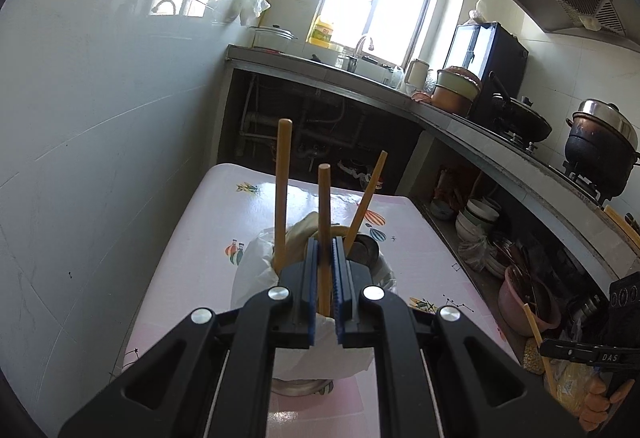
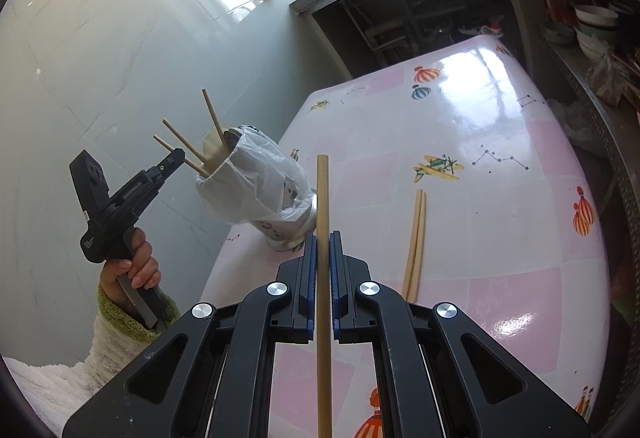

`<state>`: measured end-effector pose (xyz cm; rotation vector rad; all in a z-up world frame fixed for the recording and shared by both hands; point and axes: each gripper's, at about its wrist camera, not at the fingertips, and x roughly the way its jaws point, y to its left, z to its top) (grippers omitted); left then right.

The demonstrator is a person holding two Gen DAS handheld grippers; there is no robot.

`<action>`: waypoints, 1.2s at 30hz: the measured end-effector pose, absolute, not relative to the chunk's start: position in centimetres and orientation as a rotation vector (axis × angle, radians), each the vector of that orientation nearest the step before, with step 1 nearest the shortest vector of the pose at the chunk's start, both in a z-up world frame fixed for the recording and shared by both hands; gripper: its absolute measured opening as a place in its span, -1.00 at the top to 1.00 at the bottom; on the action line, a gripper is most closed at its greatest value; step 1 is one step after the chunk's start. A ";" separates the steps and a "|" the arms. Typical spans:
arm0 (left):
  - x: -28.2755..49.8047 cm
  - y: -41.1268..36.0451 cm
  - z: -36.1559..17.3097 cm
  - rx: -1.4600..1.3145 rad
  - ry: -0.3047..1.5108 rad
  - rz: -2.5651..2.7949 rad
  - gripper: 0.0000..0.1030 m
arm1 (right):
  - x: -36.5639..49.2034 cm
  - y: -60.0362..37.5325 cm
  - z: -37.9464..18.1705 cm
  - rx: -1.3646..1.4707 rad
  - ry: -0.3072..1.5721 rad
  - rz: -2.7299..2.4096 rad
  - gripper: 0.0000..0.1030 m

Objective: Organize utensils
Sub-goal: 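Raise the chopstick over the bagged holder with left tool while right tool lifts its chopstick, then open left tool to drop the chopstick into the holder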

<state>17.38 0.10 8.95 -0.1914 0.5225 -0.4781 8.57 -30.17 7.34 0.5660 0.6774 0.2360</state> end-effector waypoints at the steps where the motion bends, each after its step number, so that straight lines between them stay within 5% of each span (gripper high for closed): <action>1: 17.3 0.3 8.9 -0.199 0.527 -0.480 0.88 | 8.7 -30.2 7.7 0.560 0.674 0.236 0.91; 7: 16.2 1.8 9.2 -0.235 0.516 -0.496 0.83 | 9.9 -29.1 10.9 0.507 0.617 0.269 0.91; 18: 11.3 5.3 8.5 -0.298 0.445 -0.494 0.19 | 17.2 -23.3 20.2 0.373 0.399 0.448 0.91; 26: 10.5 8.1 6.5 -0.316 0.479 -0.444 0.14 | 25.6 -18.8 22.8 0.381 0.290 0.564 0.91; 36: 10.9 11.2 4.8 -0.312 0.492 -0.365 0.11 | 34.1 -14.3 19.3 0.281 0.340 0.499 0.91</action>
